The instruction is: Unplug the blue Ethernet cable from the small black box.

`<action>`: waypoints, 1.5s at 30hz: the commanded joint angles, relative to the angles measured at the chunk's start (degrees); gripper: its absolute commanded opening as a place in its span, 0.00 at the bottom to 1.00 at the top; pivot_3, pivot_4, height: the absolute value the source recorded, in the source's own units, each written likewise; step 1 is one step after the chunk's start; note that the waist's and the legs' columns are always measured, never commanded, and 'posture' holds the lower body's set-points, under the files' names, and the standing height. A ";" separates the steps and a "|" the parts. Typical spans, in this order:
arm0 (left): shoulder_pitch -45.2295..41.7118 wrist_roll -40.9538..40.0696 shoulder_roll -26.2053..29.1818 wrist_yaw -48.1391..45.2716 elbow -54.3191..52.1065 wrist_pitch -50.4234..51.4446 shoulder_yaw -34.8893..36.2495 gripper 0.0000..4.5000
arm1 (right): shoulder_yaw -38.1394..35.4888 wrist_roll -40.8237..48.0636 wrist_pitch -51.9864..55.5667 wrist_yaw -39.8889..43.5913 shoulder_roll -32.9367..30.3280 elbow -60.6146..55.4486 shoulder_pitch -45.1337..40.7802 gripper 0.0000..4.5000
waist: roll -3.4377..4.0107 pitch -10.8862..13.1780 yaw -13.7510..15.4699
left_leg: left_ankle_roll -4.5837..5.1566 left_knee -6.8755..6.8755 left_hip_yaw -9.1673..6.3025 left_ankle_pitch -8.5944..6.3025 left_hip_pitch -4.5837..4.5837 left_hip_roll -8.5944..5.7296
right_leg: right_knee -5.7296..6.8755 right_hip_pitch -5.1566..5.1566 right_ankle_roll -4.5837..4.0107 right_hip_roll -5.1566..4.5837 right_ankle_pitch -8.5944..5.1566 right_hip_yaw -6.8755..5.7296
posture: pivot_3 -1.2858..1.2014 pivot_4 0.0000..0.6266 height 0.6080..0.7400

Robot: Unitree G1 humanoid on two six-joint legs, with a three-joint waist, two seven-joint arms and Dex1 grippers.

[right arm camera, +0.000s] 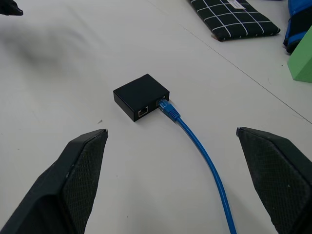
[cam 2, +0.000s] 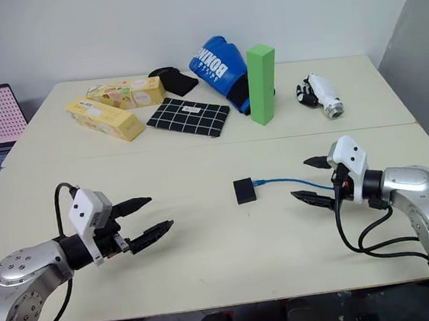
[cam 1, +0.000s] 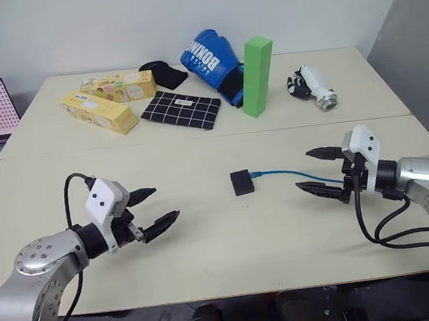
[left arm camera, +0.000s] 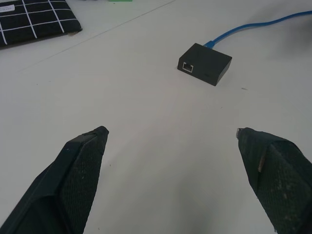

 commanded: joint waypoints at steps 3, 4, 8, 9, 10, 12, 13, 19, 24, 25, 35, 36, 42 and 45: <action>-0.05 -0.32 -0.15 -0.44 -0.91 -1.24 0.60 1.00 | -0.41 -0.09 -0.67 0.90 -1.12 -1.89 0.21 1.00 | 0.00 0.00 0.00 | 0.00 0.00 0.00 0.00 0.00 0.00 | 0.00 0.00 0.00 0.00 0.00 0.00 | 0.52 0.24 1.00; 0.05 -0.13 -0.01 -0.42 -0.92 -1.20 0.53 1.00 | -0.37 -0.06 -0.65 1.02 -1.15 -1.91 0.28 1.00 | 0.00 0.00 0.00 | 0.00 0.00 0.00 0.00 0.00 0.00 | 0.00 0.00 0.00 0.00 0.00 0.00 | 0.52 0.24 1.00; 0.23 -0.09 0.04 -0.35 -1.08 -1.22 0.59 1.00 | -0.11 -0.17 -0.82 1.20 -1.14 -1.70 0.35 1.00 | 0.00 0.00 0.00 | 0.00 0.00 0.00 0.00 0.00 0.00 | 0.00 0.00 0.00 0.00 0.00 0.01 | 0.52 0.24 1.00; 0.32 -0.11 0.02 -0.29 -1.15 -1.17 0.64 1.00 | -0.03 -0.28 -0.95 1.22 -1.11 -1.62 0.37 1.00 | 0.00 0.00 0.00 | 0.00 0.00 0.00 0.00 0.00 0.00 | 0.00 0.00 0.00 0.00 0.00 0.00 | 0.52 0.24 1.00; 0.44 -0.12 0.01 -0.27 -1.21 -1.18 0.71 1.00 | 0.04 -0.36 -1.04 1.23 -1.10 -1.60 0.42 1.00 | 0.00 0.00 0.00 | 0.00 0.00 0.00 0.00 0.00 0.00 | 0.00 0.00 0.00 0.00 0.00 0.00 | 0.52 0.24 1.00; 0.59 -0.04 -0.05 -0.16 -1.26 -1.20 0.69 1.00 | 0.41 -0.88 -1.31 1.19 -1.12 -1.32 0.46 1.00 | 0.00 0.00 0.00 | 0.00 0.00 0.00 0.00 0.00 0.00 | 0.00 0.00 0.00 0.00 0.00 0.01 | 0.52 0.24 1.00; 0.67 -0.07 -0.06 -0.09 -1.35 -1.14 0.72 1.00 | 0.68 -1.10 -1.21 1.23 -1.20 -1.18 0.48 1.00 | 0.00 0.00 0.00 | 0.00 0.00 0.00 0.00 0.00 0.00 | 0.00 0.00 0.00 0.00 0.00 0.01 | 0.52 0.24 1.00; 0.93 -1.39 0.21 -0.27 -3.16 0.08 0.55 1.00 | 3.19 -4.25 -3.02 0.45 -0.33 0.72 -0.63 1.00 | 0.00 0.00 0.02 | 0.00 0.01 0.00 0.00 0.00 0.00 | 0.00 0.00 0.00 0.00 0.00 0.01 | 0.52 0.24 1.00; 0.46 -0.39 2.12 -3.16 -1.36 -0.39 -2.02 1.00 | 9.19 -7.21 -4.35 3.55 0.84 5.87 -4.74 1.00 | 0.02 0.02 -0.09 | 0.00 0.00 0.03 0.00 0.03 0.01 | 0.03 -0.01 0.00 0.01 0.00 0.03 | 0.52 0.24 1.00; -0.15 -1.09 1.99 -3.95 -1.29 -0.59 -2.19 1.00 | 10.82 -8.55 -5.96 3.98 1.95 8.21 -6.38 1.00 | 0.02 0.03 -0.09 | 0.00 0.01 0.03 0.00 0.03 0.01 | 0.03 -0.01 0.00 0.01 0.00 0.02 | 0.52 0.24 1.00; -2.63 -1.55 2.49 -5.94 -3.41 -0.10 -4.68 1.00 | 19.61 -18.67 -19.23 8.56 11.99 38.79 -25.71 1.00 | 0.01 0.07 -0.29 | -0.01 0.03 0.09 0.00 0.02 0.00 | 0.07 -0.07 -0.01 0.02 0.01 0.05 | 0.52 0.24 1.00; -2.54 -1.36 2.46 -5.82 -3.70 -0.15 -4.97 1.00 | 20.53 -20.10 -21.31 8.98 13.18 42.59 -27.82 1.00 | 0.01 0.07 -0.27 | -0.01 0.02 0.07 0.00 0.01 0.02 | 0.06 -0.07 -0.01 0.02 0.01 0.03 | 0.52 0.24 1.00; -3.04 -1.77 2.12 -5.66 -4.24 0.21 -5.66 1.00 | 23.25 -25.56 -29.81 11.35 18.65 59.07 -36.47 1.00 | 0.02 0.08 -0.28 | -0.01 0.02 0.08 0.00 -0.05 0.01 | 0.07 -0.14 -0.02 0.00 0.01 0.05 | 0.52 0.24 1.00; -3.31 -1.77 1.98 -5.62 -4.11 0.19 -5.90 1.00 | 23.80 -27.25 -32.58 12.85 20.10 63.75 -38.74 0.89 | 0.03 0.08 -0.25 | -0.01 0.04 0.08 0.00 -0.05 0.01 | 0.11 -0.15 -0.02 -0.01 0.01 0.05 | 0.52 0.24 1.00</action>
